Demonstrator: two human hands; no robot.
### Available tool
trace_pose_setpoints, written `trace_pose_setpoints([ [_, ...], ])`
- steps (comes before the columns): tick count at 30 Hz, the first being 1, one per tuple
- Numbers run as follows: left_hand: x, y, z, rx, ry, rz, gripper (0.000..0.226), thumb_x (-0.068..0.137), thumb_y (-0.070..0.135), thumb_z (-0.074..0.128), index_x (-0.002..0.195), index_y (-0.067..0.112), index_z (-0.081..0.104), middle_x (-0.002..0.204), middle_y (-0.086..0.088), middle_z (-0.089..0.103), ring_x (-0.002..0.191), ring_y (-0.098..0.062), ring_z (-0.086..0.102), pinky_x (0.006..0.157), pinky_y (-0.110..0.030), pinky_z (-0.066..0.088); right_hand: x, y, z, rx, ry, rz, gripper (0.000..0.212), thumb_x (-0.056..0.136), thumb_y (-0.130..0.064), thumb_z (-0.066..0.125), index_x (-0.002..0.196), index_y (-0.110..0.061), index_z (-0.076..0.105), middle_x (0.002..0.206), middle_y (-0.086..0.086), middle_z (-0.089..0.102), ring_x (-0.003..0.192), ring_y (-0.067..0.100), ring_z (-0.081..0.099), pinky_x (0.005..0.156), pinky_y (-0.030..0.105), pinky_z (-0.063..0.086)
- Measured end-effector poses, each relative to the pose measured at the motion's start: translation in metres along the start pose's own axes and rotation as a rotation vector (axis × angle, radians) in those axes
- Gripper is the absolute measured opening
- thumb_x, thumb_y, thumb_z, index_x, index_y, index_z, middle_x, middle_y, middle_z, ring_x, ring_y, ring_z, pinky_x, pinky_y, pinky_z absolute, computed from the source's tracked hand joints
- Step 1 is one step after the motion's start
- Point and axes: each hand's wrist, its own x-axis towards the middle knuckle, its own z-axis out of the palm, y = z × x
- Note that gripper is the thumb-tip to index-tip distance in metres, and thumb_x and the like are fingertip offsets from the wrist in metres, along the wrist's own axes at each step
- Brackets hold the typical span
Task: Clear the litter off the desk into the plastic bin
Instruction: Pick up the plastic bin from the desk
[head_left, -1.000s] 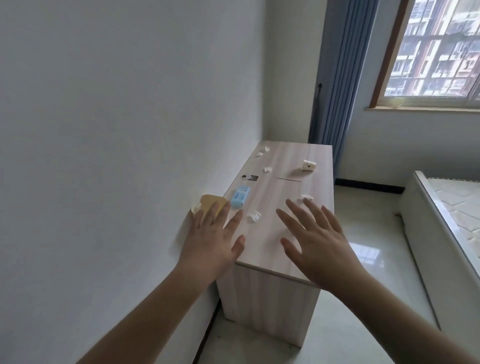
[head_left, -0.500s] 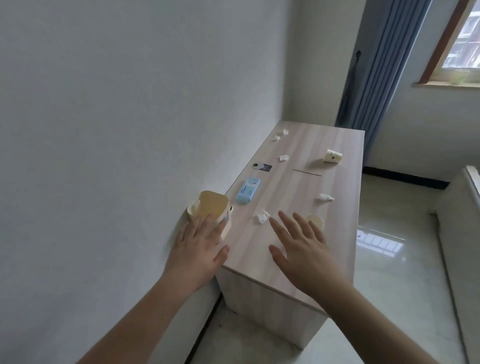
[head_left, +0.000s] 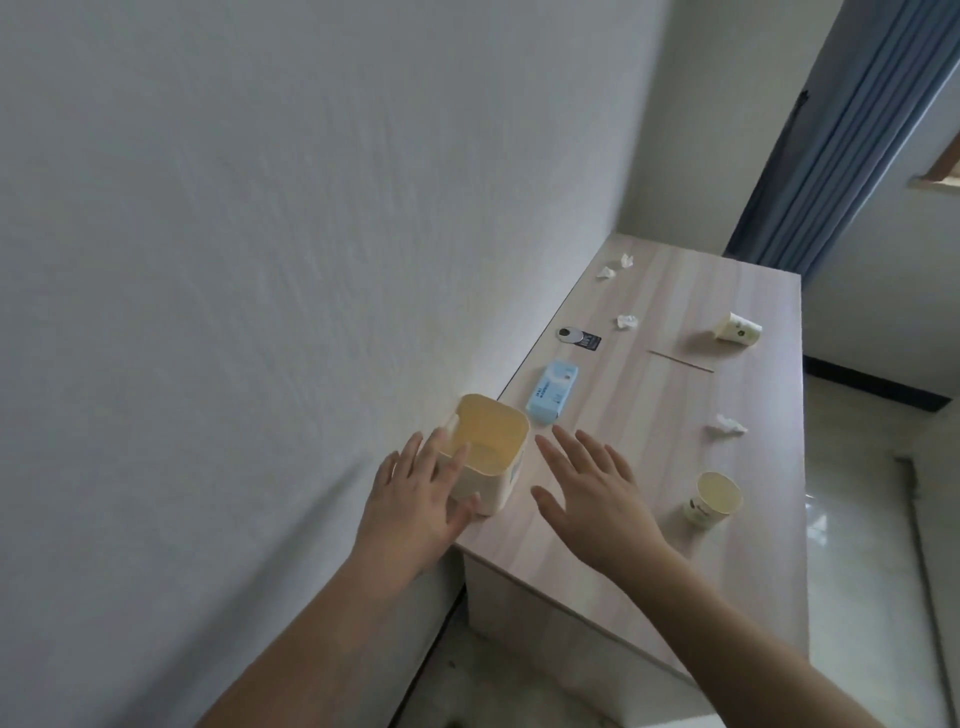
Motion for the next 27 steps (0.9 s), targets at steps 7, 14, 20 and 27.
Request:
trace_pose_setpoints([
  [7, 0.036, -0.025, 0.029, 0.011, -0.066, 0.03, 0.065, 0.094, 0.062, 0.008, 0.153, 0.034, 0.005, 0.165, -0.004, 0.004, 0.149, -0.027, 0.003, 0.119, -0.049, 0.007, 0.035, -0.008, 0.023, -0.016, -0.037, 0.037, 0.066, 0.091, -0.065, 0.012, 0.149, -0.036, 0.001, 0.162, -0.006, 0.009, 0.148, 0.019, 0.006, 0.112, 0.038, -0.006],
  [14, 0.047, -0.031, 0.059, -0.008, -0.129, 0.046, 0.067, 0.095, 0.062, 0.015, 0.153, 0.034, -0.004, 0.165, -0.006, 0.0, 0.149, -0.028, 0.004, 0.119, -0.049, 0.007, 0.062, -0.004, 0.057, -0.027, -0.086, 0.039, 0.071, 0.088, -0.068, 0.008, 0.149, -0.033, -0.001, 0.162, -0.004, 0.003, 0.149, 0.023, 0.005, 0.111, 0.041, -0.006],
  [20, 0.043, -0.031, 0.072, 0.082, -0.146, 0.047, 0.067, 0.097, 0.058, 0.015, 0.153, 0.03, -0.009, 0.164, -0.011, -0.001, 0.15, -0.03, 0.001, 0.118, -0.05, 0.009, 0.078, 0.014, 0.077, 0.055, -0.166, 0.048, 0.072, 0.092, -0.065, 0.021, 0.151, -0.03, -0.001, 0.162, -0.004, 0.002, 0.149, 0.023, 0.006, 0.118, 0.046, 0.005],
  [27, 0.04, -0.024, 0.09, -0.032, -0.154, -0.056, 0.069, 0.097, 0.056, 0.022, 0.154, 0.023, 0.0, 0.163, -0.009, 0.014, 0.146, -0.028, 0.021, 0.117, -0.045, 0.018, 0.106, 0.03, 0.094, 0.329, -0.287, 0.207, 0.074, 0.092, -0.064, 0.03, 0.151, -0.031, 0.0, 0.162, -0.002, 0.007, 0.145, 0.03, 0.021, 0.115, 0.051, 0.02],
])
